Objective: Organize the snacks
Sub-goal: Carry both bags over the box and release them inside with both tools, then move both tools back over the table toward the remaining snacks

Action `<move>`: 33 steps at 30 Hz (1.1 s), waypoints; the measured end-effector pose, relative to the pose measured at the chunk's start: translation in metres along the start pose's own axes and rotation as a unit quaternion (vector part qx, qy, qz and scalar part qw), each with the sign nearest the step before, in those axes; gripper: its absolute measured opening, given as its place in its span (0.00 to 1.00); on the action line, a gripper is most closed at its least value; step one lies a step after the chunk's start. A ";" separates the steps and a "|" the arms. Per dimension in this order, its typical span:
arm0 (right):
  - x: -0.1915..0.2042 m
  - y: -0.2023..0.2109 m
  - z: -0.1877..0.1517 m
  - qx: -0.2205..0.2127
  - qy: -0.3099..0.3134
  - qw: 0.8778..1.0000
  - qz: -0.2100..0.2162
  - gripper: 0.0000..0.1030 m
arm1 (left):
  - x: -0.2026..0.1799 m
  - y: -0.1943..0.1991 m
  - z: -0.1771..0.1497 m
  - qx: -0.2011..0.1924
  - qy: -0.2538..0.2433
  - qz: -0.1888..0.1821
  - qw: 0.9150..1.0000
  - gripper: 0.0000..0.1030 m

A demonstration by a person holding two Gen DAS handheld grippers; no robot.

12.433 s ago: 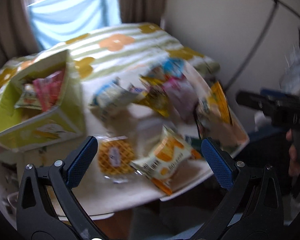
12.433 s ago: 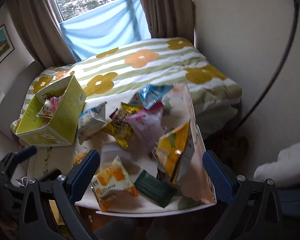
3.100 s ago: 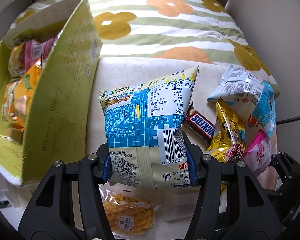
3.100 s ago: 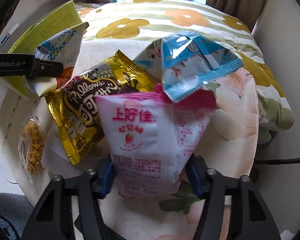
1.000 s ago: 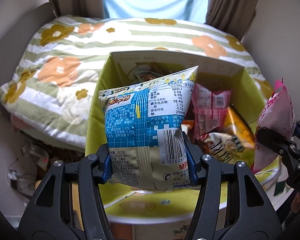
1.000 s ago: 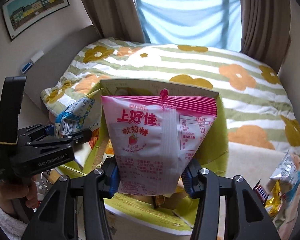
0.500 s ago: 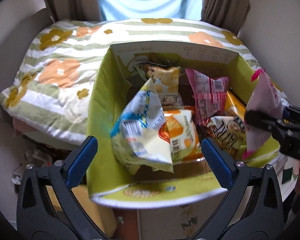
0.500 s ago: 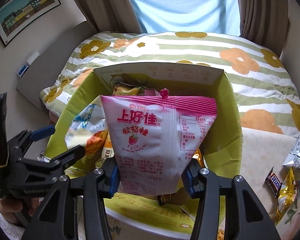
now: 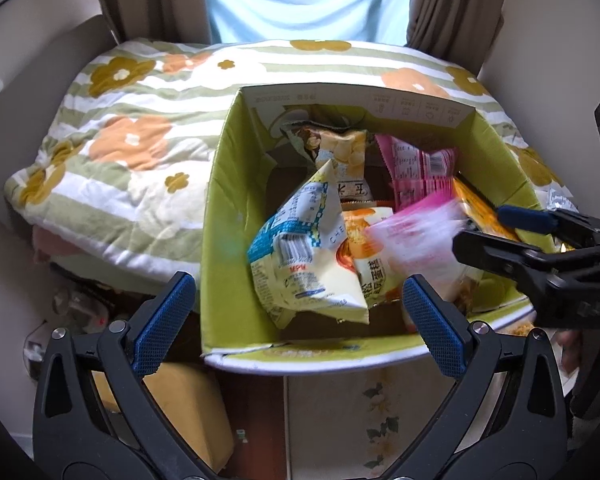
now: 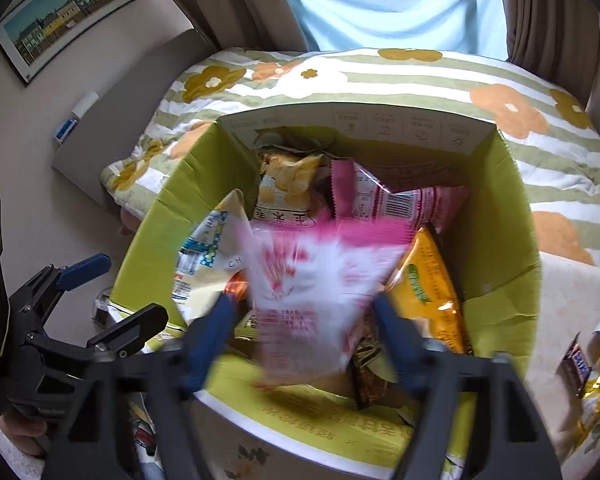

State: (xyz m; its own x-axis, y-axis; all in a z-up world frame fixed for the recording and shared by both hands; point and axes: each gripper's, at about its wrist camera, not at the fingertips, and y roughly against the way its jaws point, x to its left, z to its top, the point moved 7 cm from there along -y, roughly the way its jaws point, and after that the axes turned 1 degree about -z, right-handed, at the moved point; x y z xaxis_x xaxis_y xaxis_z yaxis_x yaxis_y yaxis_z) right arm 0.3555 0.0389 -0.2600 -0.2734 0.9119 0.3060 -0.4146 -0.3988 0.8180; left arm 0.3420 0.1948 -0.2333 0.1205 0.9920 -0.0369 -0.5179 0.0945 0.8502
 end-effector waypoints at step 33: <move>-0.055 0.096 -0.033 -0.065 -0.047 0.993 -0.084 0.98 | -0.089 0.040 -0.008 -0.031 -0.067 -0.068 0.995 0.99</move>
State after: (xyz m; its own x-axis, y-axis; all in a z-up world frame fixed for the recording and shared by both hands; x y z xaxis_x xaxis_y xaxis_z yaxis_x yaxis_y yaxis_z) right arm 0.3026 -0.0529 -0.2148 -0.1110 0.9692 0.2200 -0.5574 -0.2440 0.7936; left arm 0.3038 0.1113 -0.2004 0.3034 0.9499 -0.0756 -0.5396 0.2367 0.8080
